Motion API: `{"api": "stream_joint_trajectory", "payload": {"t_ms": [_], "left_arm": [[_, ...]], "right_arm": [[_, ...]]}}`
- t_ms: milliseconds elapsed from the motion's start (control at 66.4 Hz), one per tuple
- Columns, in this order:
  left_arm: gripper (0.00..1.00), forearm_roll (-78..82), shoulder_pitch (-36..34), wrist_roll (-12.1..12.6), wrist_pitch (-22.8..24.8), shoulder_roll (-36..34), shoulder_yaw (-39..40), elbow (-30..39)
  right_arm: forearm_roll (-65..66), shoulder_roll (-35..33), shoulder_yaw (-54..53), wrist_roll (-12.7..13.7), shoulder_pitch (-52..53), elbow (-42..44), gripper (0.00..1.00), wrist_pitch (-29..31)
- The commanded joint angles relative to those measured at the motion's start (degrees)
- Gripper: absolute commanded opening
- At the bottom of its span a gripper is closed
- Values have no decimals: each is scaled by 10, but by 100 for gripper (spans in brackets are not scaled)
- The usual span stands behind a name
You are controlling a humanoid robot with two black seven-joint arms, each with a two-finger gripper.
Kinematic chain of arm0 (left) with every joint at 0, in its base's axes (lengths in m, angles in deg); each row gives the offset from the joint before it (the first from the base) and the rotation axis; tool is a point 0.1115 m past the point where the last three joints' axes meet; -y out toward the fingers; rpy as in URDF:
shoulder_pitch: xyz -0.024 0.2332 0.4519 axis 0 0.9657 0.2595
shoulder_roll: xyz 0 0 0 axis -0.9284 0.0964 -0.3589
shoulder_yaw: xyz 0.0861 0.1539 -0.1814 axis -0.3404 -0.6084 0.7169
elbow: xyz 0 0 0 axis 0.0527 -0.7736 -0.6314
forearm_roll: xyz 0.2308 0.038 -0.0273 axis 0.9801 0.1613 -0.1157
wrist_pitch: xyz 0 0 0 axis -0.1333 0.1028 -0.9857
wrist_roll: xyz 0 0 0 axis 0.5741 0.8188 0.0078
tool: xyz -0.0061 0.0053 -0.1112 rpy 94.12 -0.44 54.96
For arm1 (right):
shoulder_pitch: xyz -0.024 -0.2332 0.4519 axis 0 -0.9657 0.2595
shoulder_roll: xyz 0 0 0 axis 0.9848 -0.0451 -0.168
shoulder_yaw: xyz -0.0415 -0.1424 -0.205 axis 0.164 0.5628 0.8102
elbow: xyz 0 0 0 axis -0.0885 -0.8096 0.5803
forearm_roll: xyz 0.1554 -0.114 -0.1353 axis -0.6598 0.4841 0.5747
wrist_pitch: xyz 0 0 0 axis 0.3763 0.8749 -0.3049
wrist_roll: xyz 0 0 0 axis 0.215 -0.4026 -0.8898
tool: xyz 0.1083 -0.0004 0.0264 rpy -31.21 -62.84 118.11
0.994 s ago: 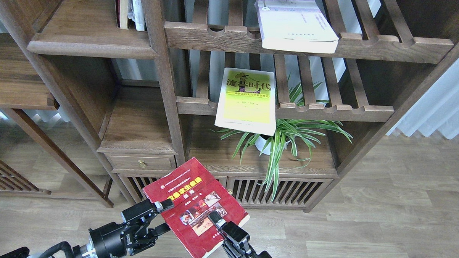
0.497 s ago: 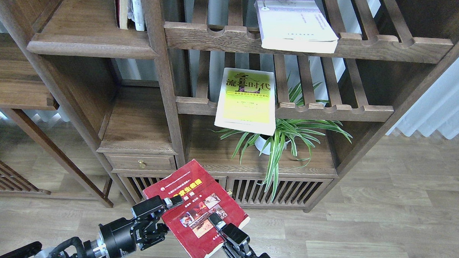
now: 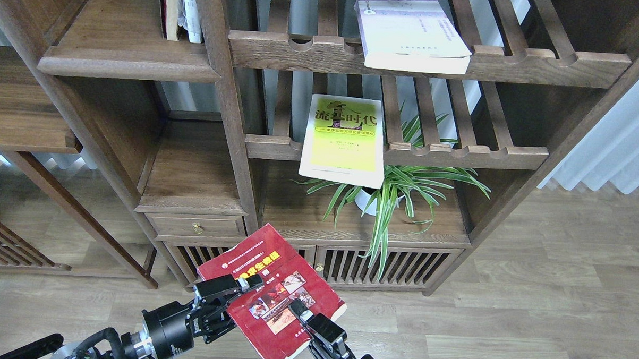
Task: Organize books on shelf
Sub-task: 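Grasp the red book with the left gripper and open the right gripper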
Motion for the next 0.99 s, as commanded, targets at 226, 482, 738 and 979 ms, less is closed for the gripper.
{"api": "stream_joint_trajectory", "payload": {"t_ms": [226, 482, 738, 979], "left_arm": [[7, 0, 4, -1, 0, 13, 1, 0], [2, 0, 1, -6, 0, 7, -1, 1], [2, 11, 6, -50, 0, -52, 5, 1], [2, 140, 58, -130, 0, -93, 53, 3]], "right_arm": [[0, 0, 0, 0, -2, 0, 5, 0], [5, 0, -7, -1, 4, 12, 46, 0], [10, 0, -35, -7, 1, 20, 99, 0], [9, 0, -61, -8, 1, 21, 99, 0]]}}
